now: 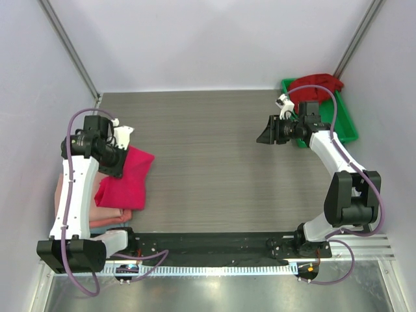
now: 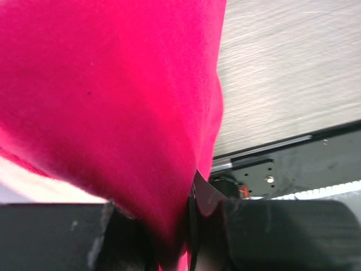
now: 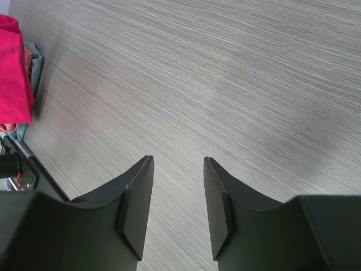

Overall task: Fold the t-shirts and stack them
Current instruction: Neatly place the folded tshirt to the corner

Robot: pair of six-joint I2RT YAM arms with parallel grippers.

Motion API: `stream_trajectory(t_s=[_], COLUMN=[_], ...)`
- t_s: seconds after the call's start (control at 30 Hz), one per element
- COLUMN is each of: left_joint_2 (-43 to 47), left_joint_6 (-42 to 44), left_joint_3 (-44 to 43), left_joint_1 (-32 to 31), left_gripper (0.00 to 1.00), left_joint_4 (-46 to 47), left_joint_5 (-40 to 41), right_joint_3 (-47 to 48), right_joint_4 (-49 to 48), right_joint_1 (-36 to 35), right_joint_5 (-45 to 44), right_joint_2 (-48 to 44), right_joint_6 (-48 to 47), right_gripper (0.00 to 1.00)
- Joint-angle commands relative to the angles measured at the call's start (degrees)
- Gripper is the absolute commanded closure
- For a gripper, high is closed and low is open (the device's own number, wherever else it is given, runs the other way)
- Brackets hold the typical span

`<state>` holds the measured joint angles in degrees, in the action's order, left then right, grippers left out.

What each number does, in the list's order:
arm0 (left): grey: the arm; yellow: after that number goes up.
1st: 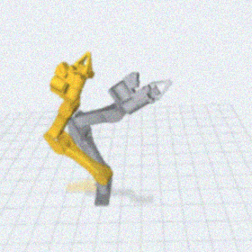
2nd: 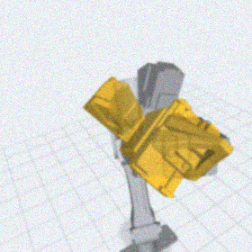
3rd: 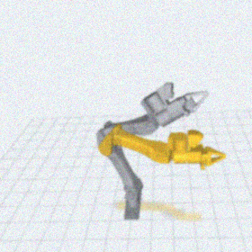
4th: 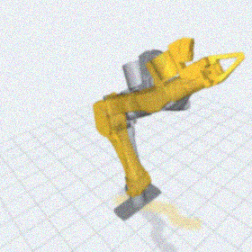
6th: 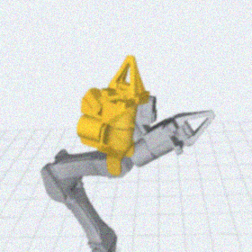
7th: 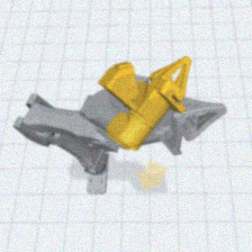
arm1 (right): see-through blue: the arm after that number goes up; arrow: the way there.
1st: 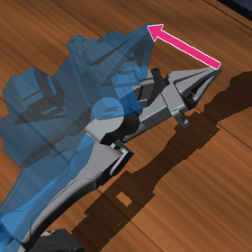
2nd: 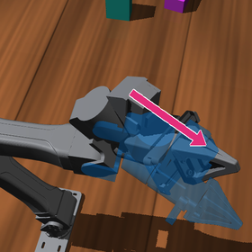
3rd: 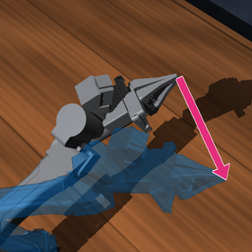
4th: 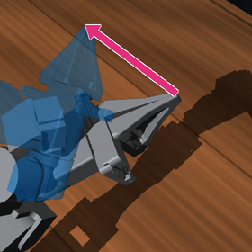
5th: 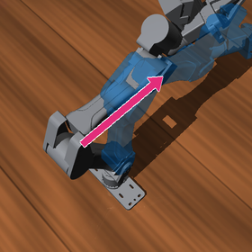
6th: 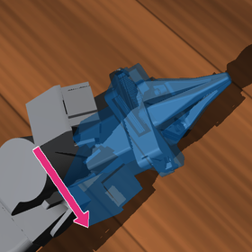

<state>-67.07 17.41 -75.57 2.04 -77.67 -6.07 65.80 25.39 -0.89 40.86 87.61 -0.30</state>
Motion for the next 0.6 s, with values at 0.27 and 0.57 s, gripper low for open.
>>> stream_trajectory(t_s=[0.27,0.57], left_joint_2=[-0.2,-2.8], left_joint_6=[9.5,13.9], left_joint_3=[-6.7,-6.7], left_joint_1=[6.5,13.0], left_gripper=[1.00,1.00], left_joint_4=[-16.8,-17.5], left_joint_5=[10.0,10.3], right_joint_3=[0.6,-0.3], right_joint_4=[-1.1,-2.3], right_joint_1=[0.1,0.1], right_joint_5=[2.5,2.3], right_joint_2=[-2.1,-2.2], right_joint_6=[-0.2,0.2], right_gripper=[0.53,0.53])
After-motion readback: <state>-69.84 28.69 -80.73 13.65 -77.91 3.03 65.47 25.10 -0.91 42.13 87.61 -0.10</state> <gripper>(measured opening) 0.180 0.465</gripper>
